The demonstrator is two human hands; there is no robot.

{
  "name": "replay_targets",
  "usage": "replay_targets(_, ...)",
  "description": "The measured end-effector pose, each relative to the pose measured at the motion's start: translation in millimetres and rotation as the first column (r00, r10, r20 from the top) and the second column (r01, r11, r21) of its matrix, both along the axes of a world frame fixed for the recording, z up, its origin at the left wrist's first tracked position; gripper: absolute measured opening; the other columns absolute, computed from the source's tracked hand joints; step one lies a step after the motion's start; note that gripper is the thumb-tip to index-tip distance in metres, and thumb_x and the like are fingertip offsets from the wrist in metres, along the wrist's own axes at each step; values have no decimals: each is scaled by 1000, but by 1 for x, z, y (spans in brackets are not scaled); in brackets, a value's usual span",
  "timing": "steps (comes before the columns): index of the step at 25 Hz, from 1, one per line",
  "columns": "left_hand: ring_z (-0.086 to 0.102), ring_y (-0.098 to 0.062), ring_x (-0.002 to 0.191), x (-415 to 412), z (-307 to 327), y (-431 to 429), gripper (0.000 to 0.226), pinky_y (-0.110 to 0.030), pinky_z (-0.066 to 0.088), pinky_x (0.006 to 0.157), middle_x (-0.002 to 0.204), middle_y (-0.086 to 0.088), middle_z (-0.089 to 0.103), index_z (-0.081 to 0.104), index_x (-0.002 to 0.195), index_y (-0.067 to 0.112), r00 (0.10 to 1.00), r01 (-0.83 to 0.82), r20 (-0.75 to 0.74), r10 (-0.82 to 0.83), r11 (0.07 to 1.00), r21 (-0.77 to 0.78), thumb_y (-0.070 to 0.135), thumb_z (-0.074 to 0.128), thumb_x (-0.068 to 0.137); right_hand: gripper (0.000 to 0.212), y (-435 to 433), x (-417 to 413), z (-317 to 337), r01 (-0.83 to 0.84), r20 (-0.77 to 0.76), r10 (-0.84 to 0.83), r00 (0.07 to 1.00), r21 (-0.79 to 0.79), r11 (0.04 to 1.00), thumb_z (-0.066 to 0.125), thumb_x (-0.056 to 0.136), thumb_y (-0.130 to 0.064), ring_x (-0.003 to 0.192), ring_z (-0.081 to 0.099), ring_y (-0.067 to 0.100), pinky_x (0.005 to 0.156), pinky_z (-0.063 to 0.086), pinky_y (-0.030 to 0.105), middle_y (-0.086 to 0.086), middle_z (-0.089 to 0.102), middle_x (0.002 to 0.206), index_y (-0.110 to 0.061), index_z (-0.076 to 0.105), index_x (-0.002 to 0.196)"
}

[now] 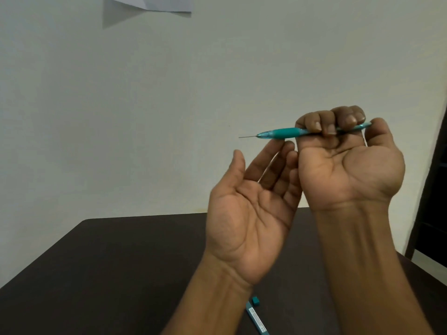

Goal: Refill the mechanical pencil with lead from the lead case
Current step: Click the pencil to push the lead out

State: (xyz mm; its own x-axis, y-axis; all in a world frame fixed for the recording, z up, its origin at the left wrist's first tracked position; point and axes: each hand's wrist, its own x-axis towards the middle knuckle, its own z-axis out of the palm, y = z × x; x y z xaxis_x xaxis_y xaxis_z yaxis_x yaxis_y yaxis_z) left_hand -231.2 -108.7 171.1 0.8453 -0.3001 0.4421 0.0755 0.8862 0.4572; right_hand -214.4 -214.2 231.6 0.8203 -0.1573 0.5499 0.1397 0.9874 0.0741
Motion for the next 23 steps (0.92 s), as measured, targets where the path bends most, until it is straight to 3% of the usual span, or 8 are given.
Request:
replay_targets(3,62,-22,101,0,-3,-6,52,-32,45,98,107,-14,68,71,117,-1,999,-15,-38,15,1000,-20,43,54,95,43,0,-1,2,19,-25,-19,1000,-18,1000,28,103,-32,51,30,17,55,33,29,4,40,60,-11,42,69)
replay_targets(9,64,-23,98,-1,-5,-2,64,-35,48,100,109,-15,67,67,121,0,998,-17,-54,15,999,-41,57,56,94,39,3,-4,2,51,-43,-54,998,-67,996,26,102,-23,49,30,16,53,32,28,1,38,56,-13,39,66)
replay_targets(15,64,-23,98,-1,-4,4,63,-35,51,99,110,-14,67,66,121,1,999,-33,5,33,999,-16,54,67,86,40,4,-6,3,59,-14,-61,998,-86,994,25,102,-23,50,30,16,53,31,28,1,38,56,-13,39,67)
replay_targets(23,65,-20,95,-2,-3,3,59,-32,53,96,105,-11,68,66,117,2,999,-47,20,47,999,9,52,66,85,40,4,-9,4,62,2,-62,998,-83,995,26,103,-24,50,29,16,52,32,28,1,38,57,-12,39,67)
